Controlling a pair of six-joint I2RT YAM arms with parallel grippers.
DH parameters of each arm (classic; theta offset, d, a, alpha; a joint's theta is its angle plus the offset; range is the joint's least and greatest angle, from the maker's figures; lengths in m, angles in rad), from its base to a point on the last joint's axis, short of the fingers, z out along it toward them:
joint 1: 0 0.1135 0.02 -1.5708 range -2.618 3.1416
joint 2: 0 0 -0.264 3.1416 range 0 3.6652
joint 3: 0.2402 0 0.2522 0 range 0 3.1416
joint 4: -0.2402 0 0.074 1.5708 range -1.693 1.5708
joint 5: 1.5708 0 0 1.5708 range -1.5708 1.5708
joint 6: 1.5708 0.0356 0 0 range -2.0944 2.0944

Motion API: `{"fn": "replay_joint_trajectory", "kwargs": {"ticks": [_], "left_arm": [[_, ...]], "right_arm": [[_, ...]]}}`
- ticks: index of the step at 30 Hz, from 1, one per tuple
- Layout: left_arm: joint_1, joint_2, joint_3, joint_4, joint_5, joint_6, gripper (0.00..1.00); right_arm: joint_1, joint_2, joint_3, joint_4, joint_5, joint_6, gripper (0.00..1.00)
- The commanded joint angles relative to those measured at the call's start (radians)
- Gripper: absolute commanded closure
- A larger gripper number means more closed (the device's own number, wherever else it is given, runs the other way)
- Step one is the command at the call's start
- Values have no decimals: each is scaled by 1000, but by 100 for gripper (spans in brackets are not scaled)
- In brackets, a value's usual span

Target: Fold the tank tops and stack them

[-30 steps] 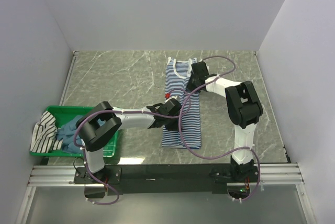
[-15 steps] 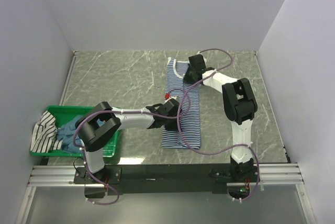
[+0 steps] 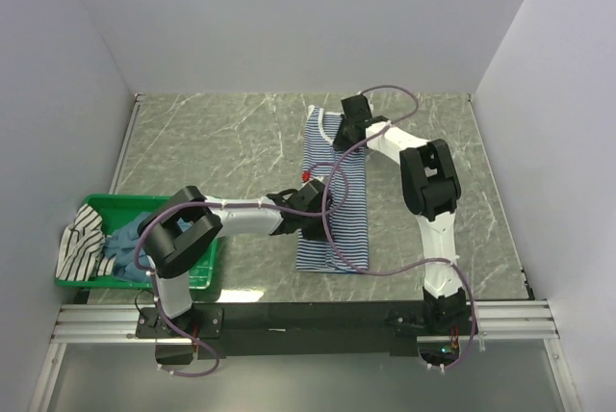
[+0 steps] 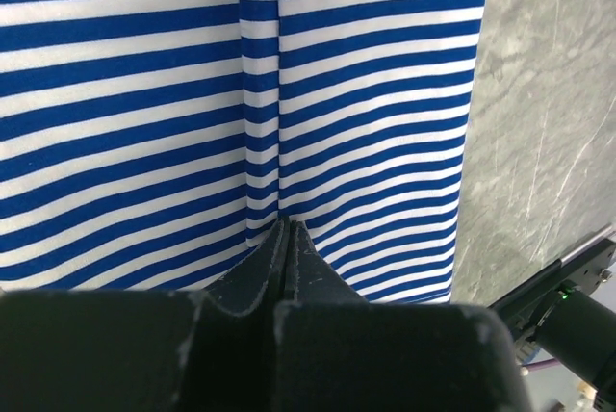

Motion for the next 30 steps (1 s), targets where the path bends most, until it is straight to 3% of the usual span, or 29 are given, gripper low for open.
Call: {"fn": "replay_joint_trajectory", "kwargs": {"ticks": [1, 5, 9, 15, 19, 24, 30], "left_arm": [[33, -11, 4, -25, 32, 20, 99], [70, 24, 76, -58, 29, 55, 100], [87, 38, 145, -69, 48, 91, 97], [86, -120, 107, -29, 48, 100, 74], [87, -270, 33, -60, -11, 60, 61], [83, -459, -120, -190, -112, -84, 55], [67, -638, -407, -112, -107, -201, 51]], "right_arm": [[-8, 85, 157, -104, 12, -41, 89], [-27, 171, 310, -153, -46, -60, 88], [-40, 164, 353, -121, -86, -81, 79], [-54, -47, 241, -52, -94, -106, 56], [-53, -221, 83, -41, -80, -91, 50], [-30, -483, -174, -59, -27, -43, 48], [56, -830, -704, -4, 42, 34, 51]]}}
